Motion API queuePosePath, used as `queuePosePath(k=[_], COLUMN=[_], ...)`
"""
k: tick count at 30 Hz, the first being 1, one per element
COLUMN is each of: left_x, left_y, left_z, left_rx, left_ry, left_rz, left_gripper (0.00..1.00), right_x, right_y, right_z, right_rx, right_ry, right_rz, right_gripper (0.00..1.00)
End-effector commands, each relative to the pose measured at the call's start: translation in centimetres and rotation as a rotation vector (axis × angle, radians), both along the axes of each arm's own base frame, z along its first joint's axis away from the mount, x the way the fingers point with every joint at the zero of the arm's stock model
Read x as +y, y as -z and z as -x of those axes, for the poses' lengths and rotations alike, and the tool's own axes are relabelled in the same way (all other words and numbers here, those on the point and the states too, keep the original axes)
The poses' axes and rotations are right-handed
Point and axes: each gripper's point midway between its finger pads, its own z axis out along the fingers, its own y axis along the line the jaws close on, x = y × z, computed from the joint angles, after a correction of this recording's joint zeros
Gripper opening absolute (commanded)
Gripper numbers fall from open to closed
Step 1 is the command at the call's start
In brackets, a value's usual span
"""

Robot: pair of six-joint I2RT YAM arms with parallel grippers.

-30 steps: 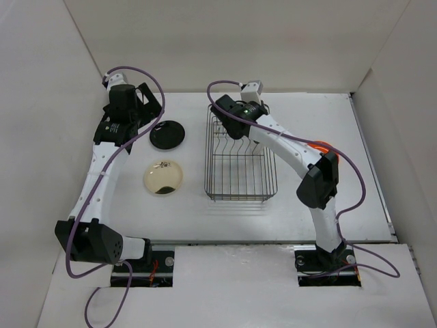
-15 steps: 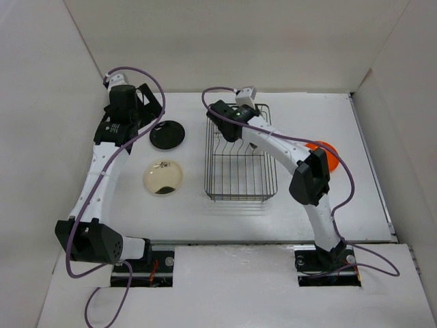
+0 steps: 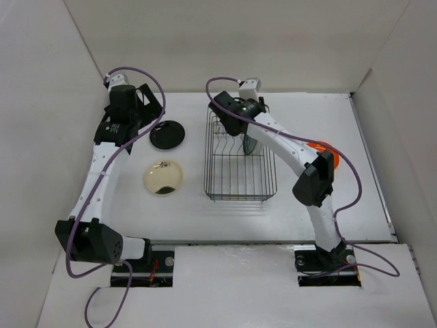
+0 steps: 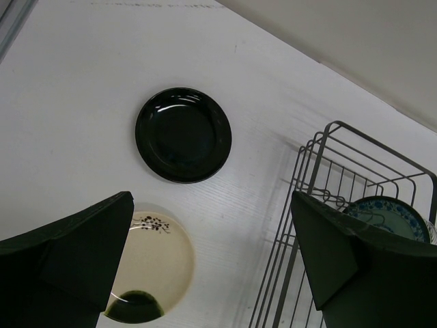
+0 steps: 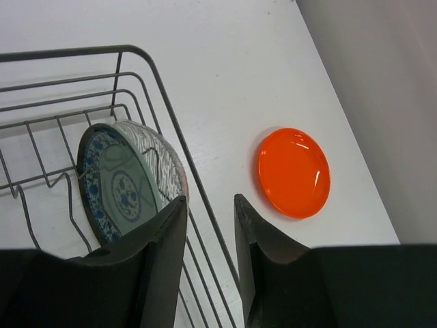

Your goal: Load the plates into the dish rack

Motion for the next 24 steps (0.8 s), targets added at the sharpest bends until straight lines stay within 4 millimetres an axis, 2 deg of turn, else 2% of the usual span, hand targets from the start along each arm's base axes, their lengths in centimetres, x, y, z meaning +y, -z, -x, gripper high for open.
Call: queuePosePath(k=[1,2,3,4,6,7,8,9,10,11,12,14,15,16,18,19,22,24], left_x=[-0.1,-0.1,-0.3,-0.3,-0.4,-0.4,-0.4,-0.6,-0.9,-1.1,-1.1,-1.7,-1.7,-2.0,-2.2,-2.5,-2.5,-1.5], left_y=[-1.8,-1.8,-1.8,-1.8,-1.8,-1.8,-2.0,-2.0,-2.2,-1.7,-1.7,-1.2,-0.7,0.2,0.5,0.5,0.0,-0.1], left_z=[0.5,0.5,0.5,0.5,0.5,0.5,0.4,0.4,0.3,0.3,0.3,0.1,-0.2,-0.5,-0.9,-0.9,-1.0,-1.0], left_rx=[-0.059,-0.059,-0.058,-0.058,-0.058,-0.058,-0.067,-0.066,-0.075,-0.065,-0.065,-0.050,-0.035,-0.013,-0.002,-0.001,-0.011,-0.010], left_ry=[0.006,0.006,0.015,0.015,0.023,0.023,0.023,0.031,0.047,0.057,0.057,0.077,0.077,0.088,0.098,0.110,0.110,0.060], left_rz=[0.008,0.008,0.012,0.012,0.016,0.016,0.017,0.021,0.030,0.034,0.034,0.054,0.053,0.058,0.062,0.069,0.070,0.043], left_gripper=[1.00,1.00,1.00,1.00,1.00,1.00,1.00,1.00,1.00,1.00,1.00,1.00,1.00,1.00,1.00,1.00,1.00,1.00], right_x=[-3.5,-5.4,-6.6,-8.1,-11.5,-14.9,-17.0,-18.7,-20.0,-22.2,-22.7,-24.1,-24.5,-24.9,-25.9,-26.1,-27.4,-27.6], right_y=[-7.2,-9.7,-9.8,-8.2,-7.1,-6.2,-5.5,-3.6,-2.5,-1.4,1.1,2.6,4.4,5.0,6.6,8.1,10.5,12.4], right_z=[1.0,1.7,1.3,-0.4,-0.6,-0.7,-0.2,1.0,1.5,2.1,2.7,3.7,4.3,4.7,5.4,5.9,6.6,6.7], right_rx=[-0.145,-0.165,-0.147,-0.070,-0.131,-0.143,-0.170,-0.194,-0.201,-0.215,-0.206,-0.229,-0.230,-0.246,-0.249,-0.227,-0.213,-0.178], right_ry=[0.042,0.019,-0.024,-0.129,-0.233,-0.260,-0.249,-0.229,-0.217,-0.199,-0.198,-0.160,-0.134,-0.096,-0.055,-0.018,0.062,0.095], right_rz=[-0.138,-0.202,-0.254,-0.440,-0.648,-0.759,-0.786,-0.814,-0.834,-0.889,-0.928,-1.004,-1.025,-1.056,-1.075,-1.097,-1.145,-1.178], right_gripper=[0.39,0.45,0.46,0.50,0.59,0.63,0.66,0.70,0.73,0.73,0.74,0.74,0.74,0.74,0.74,0.74,0.74,0.74])
